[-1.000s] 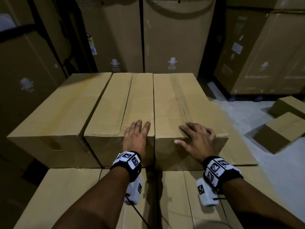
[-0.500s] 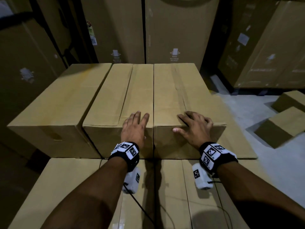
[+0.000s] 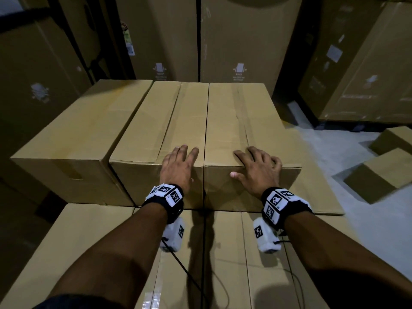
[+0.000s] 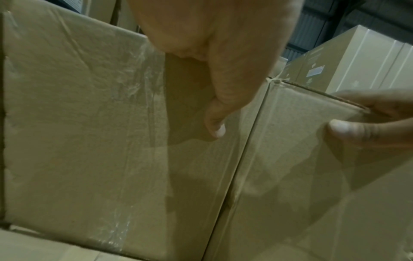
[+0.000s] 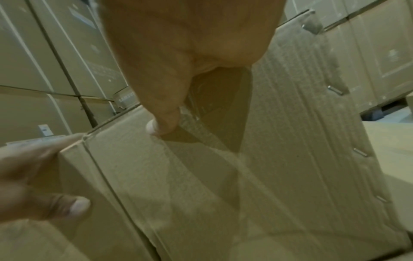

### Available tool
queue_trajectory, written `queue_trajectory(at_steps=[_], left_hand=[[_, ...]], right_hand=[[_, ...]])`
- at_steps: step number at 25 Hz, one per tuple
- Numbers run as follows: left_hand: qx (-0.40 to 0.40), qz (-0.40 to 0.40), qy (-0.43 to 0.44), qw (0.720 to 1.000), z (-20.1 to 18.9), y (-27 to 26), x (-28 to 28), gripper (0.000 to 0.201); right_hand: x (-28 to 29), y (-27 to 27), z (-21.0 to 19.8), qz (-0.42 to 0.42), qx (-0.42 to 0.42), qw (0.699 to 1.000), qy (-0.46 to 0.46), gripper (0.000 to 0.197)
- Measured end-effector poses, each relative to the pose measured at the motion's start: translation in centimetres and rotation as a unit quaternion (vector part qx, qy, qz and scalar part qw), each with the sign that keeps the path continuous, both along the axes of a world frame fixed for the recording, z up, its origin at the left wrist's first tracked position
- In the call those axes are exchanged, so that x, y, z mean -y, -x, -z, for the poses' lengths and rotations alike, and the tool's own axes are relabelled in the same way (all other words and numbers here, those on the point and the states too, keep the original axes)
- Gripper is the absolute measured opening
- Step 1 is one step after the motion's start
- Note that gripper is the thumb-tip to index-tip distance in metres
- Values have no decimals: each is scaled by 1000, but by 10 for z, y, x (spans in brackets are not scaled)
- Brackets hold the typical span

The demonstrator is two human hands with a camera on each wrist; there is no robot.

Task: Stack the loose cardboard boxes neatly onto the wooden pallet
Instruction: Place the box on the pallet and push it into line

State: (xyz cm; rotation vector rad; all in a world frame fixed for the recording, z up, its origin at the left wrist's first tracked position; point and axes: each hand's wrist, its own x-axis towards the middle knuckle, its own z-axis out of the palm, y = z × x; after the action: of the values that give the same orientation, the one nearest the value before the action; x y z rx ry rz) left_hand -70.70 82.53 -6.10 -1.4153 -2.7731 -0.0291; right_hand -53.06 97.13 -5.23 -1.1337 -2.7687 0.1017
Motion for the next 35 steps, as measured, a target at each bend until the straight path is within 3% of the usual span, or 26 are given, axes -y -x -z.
queue_trajectory(at_steps=[4,8,12,16,21,31,35], left_hand=[[-1,-11,23,1000,-4,-1,-1,100],[5,-24,49,998,-17,-10,3,91],[11,-30,30,999,-33,-48,24,68],[23,-19,32,999,-35,-112,64,54],[8,77,-9,997,-25,-200,116,41],[93,288,-62,951,-4,-357,206,49],[122,346,-56,928,3,-430,217,49]], right_hand=[[0,0,-3,-9,15,1000,18,64],[-5,-5,-16,-58,78,994,53,76],[23,-44,-24,-64,18,994,81,74],[74,-122,-14,19,-74,985,157,59],[145,-216,-7,135,-109,966,190,48],[323,-385,16,324,-133,915,202,50],[360,-466,16,400,-140,888,179,49]])
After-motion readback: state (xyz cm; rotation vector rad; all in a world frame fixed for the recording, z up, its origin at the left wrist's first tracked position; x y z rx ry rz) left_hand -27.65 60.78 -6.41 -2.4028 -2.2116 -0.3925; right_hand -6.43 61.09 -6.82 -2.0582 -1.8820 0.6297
